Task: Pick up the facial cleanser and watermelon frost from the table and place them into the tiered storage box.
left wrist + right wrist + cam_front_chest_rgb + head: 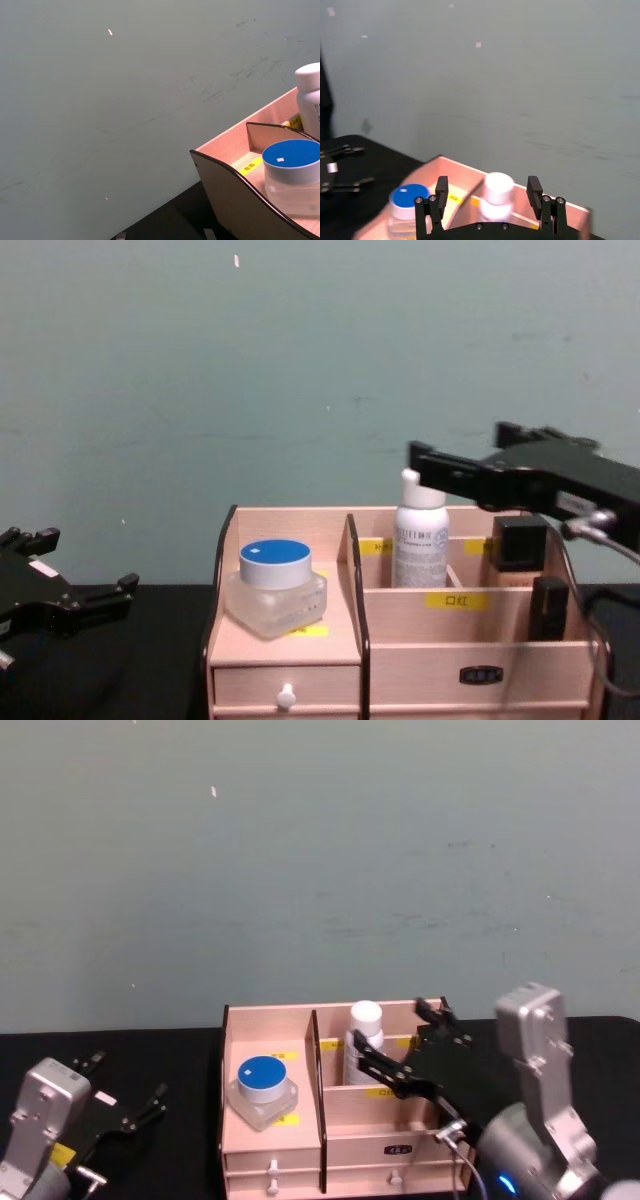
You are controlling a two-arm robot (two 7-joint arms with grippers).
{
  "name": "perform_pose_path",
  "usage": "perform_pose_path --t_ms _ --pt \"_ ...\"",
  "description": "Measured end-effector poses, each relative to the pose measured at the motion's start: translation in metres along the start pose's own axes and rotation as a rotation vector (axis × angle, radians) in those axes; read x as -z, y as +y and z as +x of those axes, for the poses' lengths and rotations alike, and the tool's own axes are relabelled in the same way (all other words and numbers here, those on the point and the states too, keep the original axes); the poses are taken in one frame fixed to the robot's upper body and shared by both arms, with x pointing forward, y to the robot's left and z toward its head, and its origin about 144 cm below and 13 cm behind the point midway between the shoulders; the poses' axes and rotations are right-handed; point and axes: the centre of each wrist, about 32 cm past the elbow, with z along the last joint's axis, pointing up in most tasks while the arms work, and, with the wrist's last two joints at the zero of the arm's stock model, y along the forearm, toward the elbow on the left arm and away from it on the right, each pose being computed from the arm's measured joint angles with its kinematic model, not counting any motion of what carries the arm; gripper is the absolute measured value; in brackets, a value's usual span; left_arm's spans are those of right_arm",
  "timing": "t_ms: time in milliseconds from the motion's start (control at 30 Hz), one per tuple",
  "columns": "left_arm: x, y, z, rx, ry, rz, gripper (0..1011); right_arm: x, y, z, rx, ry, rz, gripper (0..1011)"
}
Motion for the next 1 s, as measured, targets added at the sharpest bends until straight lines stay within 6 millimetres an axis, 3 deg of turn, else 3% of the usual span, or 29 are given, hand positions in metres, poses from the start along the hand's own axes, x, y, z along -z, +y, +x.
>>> perform_pose_path --t_ms 367,1000 --pt "0.000 0.000 0.000 0.000 0.000 0.000 1001 0.014 -0.035 0.016 0.222 0.013 -0.027 1002" --pt "0.000 0.000 0.000 0.000 0.000 0.000 1001 0.042 -0.048 0.034 0.434 0.020 -0.194 1002"
